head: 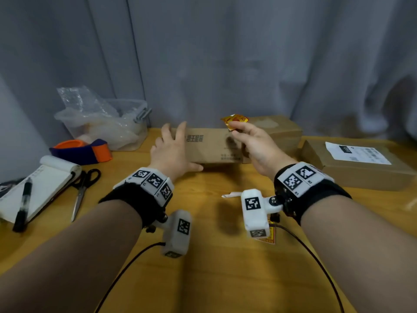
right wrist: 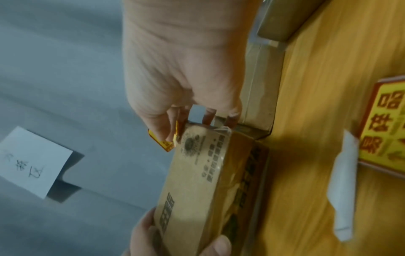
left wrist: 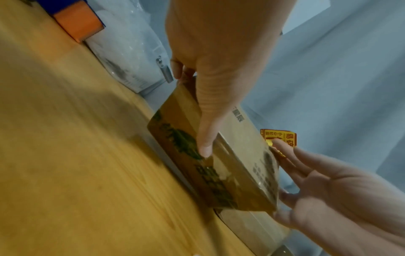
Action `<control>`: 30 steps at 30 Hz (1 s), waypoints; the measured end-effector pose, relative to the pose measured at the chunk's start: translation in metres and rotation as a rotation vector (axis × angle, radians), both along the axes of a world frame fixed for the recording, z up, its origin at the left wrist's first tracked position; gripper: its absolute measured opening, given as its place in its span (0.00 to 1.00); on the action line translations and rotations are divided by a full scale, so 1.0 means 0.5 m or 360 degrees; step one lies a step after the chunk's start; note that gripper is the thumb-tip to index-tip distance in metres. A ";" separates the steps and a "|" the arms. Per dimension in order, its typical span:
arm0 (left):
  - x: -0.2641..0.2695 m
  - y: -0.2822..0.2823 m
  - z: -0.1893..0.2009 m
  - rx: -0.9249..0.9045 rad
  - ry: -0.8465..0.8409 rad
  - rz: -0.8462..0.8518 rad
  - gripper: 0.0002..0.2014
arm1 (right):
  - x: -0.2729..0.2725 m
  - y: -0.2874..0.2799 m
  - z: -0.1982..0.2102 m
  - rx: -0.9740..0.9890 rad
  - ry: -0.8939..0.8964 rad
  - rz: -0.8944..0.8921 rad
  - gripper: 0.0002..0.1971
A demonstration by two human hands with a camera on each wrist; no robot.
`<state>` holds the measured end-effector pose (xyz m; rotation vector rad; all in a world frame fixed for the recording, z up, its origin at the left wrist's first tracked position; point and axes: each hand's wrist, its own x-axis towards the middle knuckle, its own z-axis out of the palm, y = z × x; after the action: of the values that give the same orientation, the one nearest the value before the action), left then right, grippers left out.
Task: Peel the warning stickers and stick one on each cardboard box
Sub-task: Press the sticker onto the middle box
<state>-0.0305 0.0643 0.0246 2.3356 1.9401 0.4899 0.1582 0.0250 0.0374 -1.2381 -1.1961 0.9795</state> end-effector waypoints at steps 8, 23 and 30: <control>0.024 -0.051 0.038 0.0318 0.0503 -0.0233 0.49 | 0.000 -0.074 0.045 0.0285 -0.0415 -0.0218 0.02; 0.012 -0.043 0.026 0.0279 0.0496 -0.0592 0.53 | -0.035 -0.062 0.018 0.0042 -0.0957 -0.0224 0.06; 0.004 -0.044 0.024 0.0331 0.0470 -0.0677 0.53 | -0.034 -0.048 0.005 0.0060 -0.0955 -0.0265 0.04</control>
<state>-0.0286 0.0425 0.0367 2.9943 1.4662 0.3372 0.1413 0.0010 0.0401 -1.6335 -1.5249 0.4648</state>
